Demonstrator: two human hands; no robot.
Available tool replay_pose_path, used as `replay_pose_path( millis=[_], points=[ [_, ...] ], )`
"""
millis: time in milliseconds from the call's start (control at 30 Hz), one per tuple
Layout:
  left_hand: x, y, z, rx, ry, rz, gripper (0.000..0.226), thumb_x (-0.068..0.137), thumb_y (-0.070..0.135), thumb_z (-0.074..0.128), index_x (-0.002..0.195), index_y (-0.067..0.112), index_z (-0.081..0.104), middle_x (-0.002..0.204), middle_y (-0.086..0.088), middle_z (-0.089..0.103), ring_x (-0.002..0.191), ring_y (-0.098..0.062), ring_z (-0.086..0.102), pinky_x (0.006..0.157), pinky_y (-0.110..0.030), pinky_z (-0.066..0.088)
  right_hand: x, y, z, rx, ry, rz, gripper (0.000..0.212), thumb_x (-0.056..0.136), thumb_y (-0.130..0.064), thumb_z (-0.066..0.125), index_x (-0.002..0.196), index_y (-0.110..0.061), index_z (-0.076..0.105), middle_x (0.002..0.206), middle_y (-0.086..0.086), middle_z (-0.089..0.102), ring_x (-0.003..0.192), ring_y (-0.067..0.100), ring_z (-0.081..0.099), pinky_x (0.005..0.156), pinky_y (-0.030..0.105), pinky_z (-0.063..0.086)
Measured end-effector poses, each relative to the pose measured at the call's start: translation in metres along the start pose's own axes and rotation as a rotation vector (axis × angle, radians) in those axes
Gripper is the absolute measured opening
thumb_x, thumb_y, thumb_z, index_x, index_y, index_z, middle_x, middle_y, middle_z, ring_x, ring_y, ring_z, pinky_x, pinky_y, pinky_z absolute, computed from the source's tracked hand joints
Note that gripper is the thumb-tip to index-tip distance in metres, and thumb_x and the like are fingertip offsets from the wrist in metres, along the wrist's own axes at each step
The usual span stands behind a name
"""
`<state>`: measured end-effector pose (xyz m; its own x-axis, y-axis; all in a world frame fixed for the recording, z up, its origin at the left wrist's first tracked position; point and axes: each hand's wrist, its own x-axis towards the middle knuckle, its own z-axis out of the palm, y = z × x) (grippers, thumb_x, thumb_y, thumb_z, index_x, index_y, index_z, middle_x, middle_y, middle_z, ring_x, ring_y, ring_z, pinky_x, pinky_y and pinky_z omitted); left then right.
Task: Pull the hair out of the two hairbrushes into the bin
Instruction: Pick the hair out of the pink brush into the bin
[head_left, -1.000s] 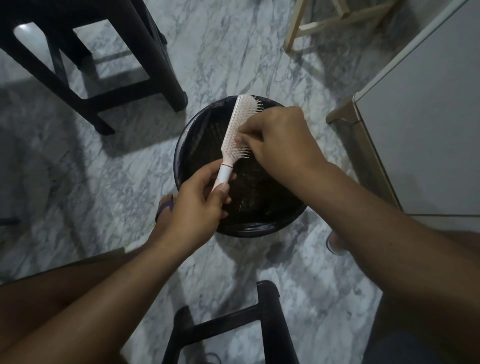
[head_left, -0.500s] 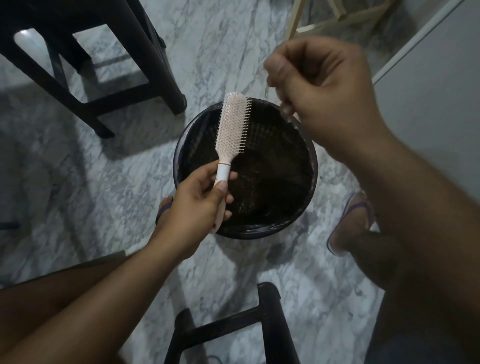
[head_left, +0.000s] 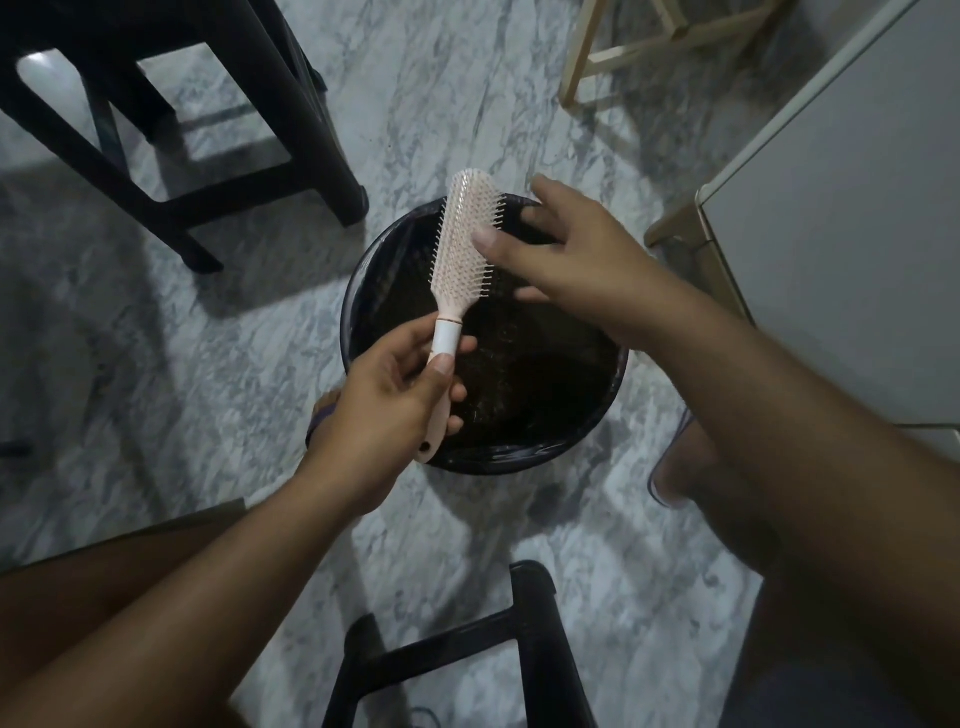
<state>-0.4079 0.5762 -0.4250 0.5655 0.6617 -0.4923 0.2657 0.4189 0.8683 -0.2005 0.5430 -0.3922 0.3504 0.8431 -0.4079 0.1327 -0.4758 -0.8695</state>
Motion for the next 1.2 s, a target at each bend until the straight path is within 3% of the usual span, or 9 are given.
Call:
replay_pose_path(
  millis=[100, 267, 367, 500, 633, 867, 1067, 1133, 1200],
  points=[
    [-0.001, -0.001, 0.002, 0.007, -0.026, 0.005, 0.034, 0.102, 0.011, 0.053, 0.133, 0.023, 0.059, 0.118, 0.003, 0.073, 0.078, -0.014, 0.06, 0.066, -0.037, 0.052, 0.001, -0.004, 0.013, 0.227, -0.176, 0.081, 0.04, 0.093, -0.035, 0.068, 0.122, -0.007, 0.062, 0.112, 0.008, 0.074, 0.102, 0.016, 0.072, 0.078, 0.031, 0.061],
    [-0.003, -0.003, 0.005, -0.026, -0.046, -0.018, 0.033, 0.102, 0.009, 0.053, 0.131, 0.022, 0.061, 0.116, 0.001, 0.073, 0.074, -0.012, 0.059, 0.062, -0.034, 0.051, 0.004, -0.001, 0.014, -0.456, -0.079, -0.071, 0.063, 0.098, -0.056, 0.051, 0.077, 0.002, 0.068, 0.064, 0.01, 0.066, 0.056, 0.022, 0.06, 0.06, 0.032, 0.049],
    [-0.002, 0.0, 0.003, -0.027, -0.034, -0.014, 0.034, 0.101, 0.009, 0.053, 0.131, 0.023, 0.061, 0.116, 0.002, 0.073, 0.075, -0.013, 0.059, 0.063, -0.035, 0.05, 0.004, 0.0, 0.011, -0.537, -0.034, -0.115, 0.065, 0.097, -0.058, 0.048, 0.058, -0.006, 0.052, 0.05, 0.004, 0.045, 0.046, 0.019, 0.043, 0.053, 0.036, 0.038],
    [0.0, 0.005, 0.001, -0.015, -0.027, 0.01, 0.034, 0.102, 0.009, 0.052, 0.133, 0.02, 0.059, 0.117, 0.001, 0.073, 0.076, -0.015, 0.059, 0.064, -0.035, 0.051, 0.001, -0.009, 0.009, -0.433, 0.058, -0.248, 0.061, 0.102, -0.043, 0.05, 0.055, -0.005, 0.045, 0.047, 0.001, 0.033, 0.04, 0.01, 0.03, 0.048, 0.031, 0.027],
    [-0.002, 0.004, 0.0, 0.011, -0.025, 0.005, 0.034, 0.101, 0.008, 0.053, 0.133, 0.021, 0.059, 0.117, 0.003, 0.073, 0.076, -0.013, 0.06, 0.065, -0.034, 0.052, 0.003, -0.022, -0.01, -0.239, 0.276, -0.419, 0.057, 0.105, -0.031, 0.048, 0.061, 0.007, 0.051, 0.05, 0.012, 0.04, 0.044, 0.006, 0.037, 0.051, 0.032, 0.034],
    [-0.003, 0.003, 0.002, 0.008, -0.025, -0.011, 0.035, 0.101, 0.006, 0.053, 0.132, 0.021, 0.059, 0.115, 0.005, 0.073, 0.075, -0.012, 0.06, 0.065, -0.033, 0.052, 0.001, -0.019, -0.023, -0.047, 0.647, -0.663, 0.043, 0.105, -0.01, 0.044, 0.067, 0.001, 0.061, 0.059, -0.011, 0.049, 0.056, -0.004, 0.047, 0.062, 0.015, 0.039],
    [0.0, 0.0, 0.0, 0.041, 0.029, -0.071, 0.034, 0.101, 0.009, 0.052, 0.132, 0.022, 0.059, 0.114, 0.008, 0.073, 0.077, -0.014, 0.061, 0.066, -0.033, 0.052, -0.01, -0.029, -0.017, -0.028, 0.779, -0.862, 0.04, 0.101, 0.001, 0.043, 0.065, 0.004, 0.061, 0.061, 0.003, 0.051, 0.059, -0.003, 0.047, 0.065, 0.013, 0.039],
    [0.001, -0.001, -0.002, 0.033, 0.05, -0.084, 0.033, 0.102, 0.011, 0.052, 0.132, 0.02, 0.059, 0.116, 0.007, 0.073, 0.078, -0.014, 0.06, 0.065, -0.032, 0.053, -0.009, -0.026, -0.017, -0.045, 0.813, -0.833, 0.04, 0.101, -0.001, 0.044, 0.065, 0.004, 0.061, 0.061, 0.004, 0.051, 0.058, -0.003, 0.047, 0.063, 0.015, 0.039],
    [0.003, -0.001, -0.004, 0.003, 0.067, -0.085, 0.031, 0.102, 0.013, 0.052, 0.132, 0.018, 0.059, 0.119, 0.004, 0.072, 0.079, -0.014, 0.06, 0.064, -0.032, 0.053, -0.001, -0.016, -0.02, -0.197, 0.707, -0.623, 0.042, 0.104, -0.014, 0.048, 0.069, 0.005, 0.062, 0.06, 0.008, 0.054, 0.055, 0.002, 0.049, 0.058, 0.025, 0.042]
  ],
)
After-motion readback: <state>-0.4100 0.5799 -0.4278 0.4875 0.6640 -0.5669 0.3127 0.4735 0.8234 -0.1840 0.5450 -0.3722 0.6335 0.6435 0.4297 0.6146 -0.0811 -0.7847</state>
